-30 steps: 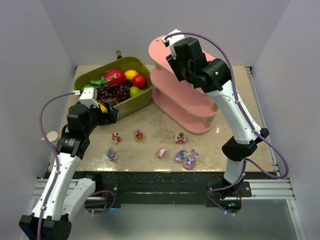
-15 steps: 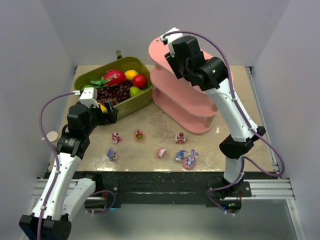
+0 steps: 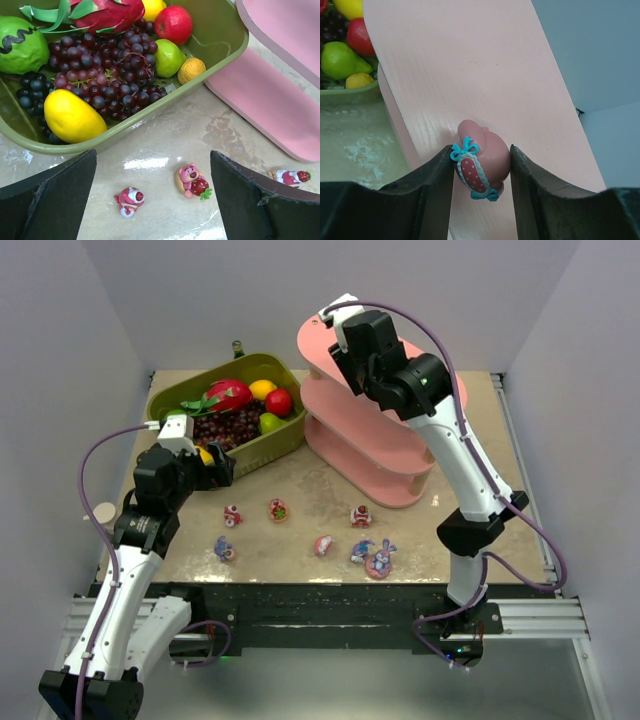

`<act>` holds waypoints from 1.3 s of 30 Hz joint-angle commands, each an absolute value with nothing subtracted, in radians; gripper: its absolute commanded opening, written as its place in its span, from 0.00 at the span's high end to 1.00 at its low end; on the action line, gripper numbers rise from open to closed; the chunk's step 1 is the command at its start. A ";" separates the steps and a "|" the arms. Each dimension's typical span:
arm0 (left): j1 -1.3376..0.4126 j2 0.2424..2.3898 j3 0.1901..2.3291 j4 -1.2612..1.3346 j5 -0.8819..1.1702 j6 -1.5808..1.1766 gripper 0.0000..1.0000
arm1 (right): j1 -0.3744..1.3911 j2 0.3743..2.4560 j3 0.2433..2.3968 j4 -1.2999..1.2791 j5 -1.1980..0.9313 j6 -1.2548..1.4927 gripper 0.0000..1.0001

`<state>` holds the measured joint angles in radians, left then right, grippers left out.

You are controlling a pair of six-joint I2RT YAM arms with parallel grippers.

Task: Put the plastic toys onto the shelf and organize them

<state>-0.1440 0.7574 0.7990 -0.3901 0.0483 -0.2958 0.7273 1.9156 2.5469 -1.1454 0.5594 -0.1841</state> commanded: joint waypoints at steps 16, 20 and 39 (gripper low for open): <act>-0.133 0.755 0.795 -0.377 0.063 -0.304 0.01 | 0.719 1.925 2.586 -1.101 0.612 -0.201 0.35; -0.133 0.755 0.793 -0.379 0.063 -0.305 0.00 | 0.721 1.922 2.589 -1.089 0.614 -0.199 0.34; -0.133 0.758 0.795 -0.371 0.077 -0.310 0.01 | 0.756 1.654 2.353 -0.980 0.339 -0.193 0.23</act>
<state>-0.1440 0.7574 0.7982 -0.3901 0.0566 -0.2970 0.7334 1.7317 2.4001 -1.0489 0.4259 -0.1844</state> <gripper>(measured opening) 0.994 0.762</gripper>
